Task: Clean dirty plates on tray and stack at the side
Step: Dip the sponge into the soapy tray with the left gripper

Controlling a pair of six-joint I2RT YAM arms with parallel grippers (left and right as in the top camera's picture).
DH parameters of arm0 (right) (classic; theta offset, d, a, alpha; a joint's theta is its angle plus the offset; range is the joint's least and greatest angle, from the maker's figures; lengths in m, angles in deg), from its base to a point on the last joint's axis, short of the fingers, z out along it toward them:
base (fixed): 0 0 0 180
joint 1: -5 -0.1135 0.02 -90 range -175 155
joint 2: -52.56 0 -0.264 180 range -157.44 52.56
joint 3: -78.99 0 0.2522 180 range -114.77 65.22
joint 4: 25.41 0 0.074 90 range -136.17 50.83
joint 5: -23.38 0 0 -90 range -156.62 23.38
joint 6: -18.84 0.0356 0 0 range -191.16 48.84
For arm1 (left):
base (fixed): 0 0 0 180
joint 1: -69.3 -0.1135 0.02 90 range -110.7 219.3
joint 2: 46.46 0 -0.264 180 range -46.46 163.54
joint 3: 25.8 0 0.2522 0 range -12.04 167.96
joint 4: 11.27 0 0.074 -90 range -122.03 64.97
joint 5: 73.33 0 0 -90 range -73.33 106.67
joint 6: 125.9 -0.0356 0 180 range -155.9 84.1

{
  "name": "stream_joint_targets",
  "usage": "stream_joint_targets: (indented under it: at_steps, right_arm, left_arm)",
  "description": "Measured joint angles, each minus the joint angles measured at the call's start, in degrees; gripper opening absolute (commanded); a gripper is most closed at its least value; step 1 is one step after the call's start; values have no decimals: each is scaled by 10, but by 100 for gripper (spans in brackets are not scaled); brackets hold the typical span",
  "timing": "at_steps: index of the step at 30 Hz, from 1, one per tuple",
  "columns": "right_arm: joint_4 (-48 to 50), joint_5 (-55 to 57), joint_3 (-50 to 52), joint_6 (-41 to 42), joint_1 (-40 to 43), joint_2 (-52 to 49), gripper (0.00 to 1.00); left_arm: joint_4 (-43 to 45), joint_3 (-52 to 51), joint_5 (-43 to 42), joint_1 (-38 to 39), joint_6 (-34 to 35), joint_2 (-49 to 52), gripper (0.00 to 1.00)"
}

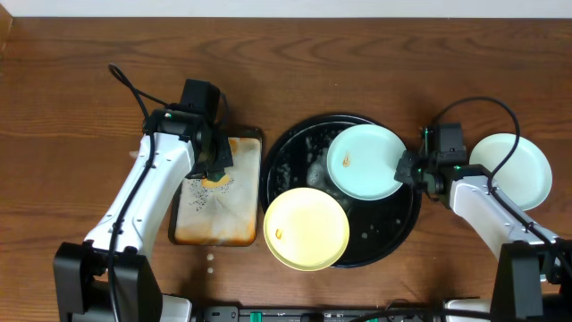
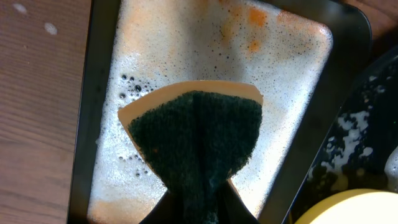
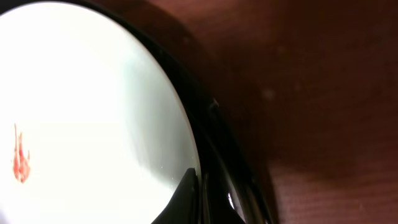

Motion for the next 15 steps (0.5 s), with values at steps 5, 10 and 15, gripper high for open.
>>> stream_joint_targets:
  at_steps: [5,10,15]
  right_arm:
    - [-2,13,0,-42,0,0,1]
    - [-2,19,0,-80,0,0,1]
    - [-2,19,0,-106,0,0,1]
  left_arm:
    - [0,0,0,0,0,0,22]
    - [0,0,0,0,-2,0,27]
    - [36,-22,0,0,-5,0,41]
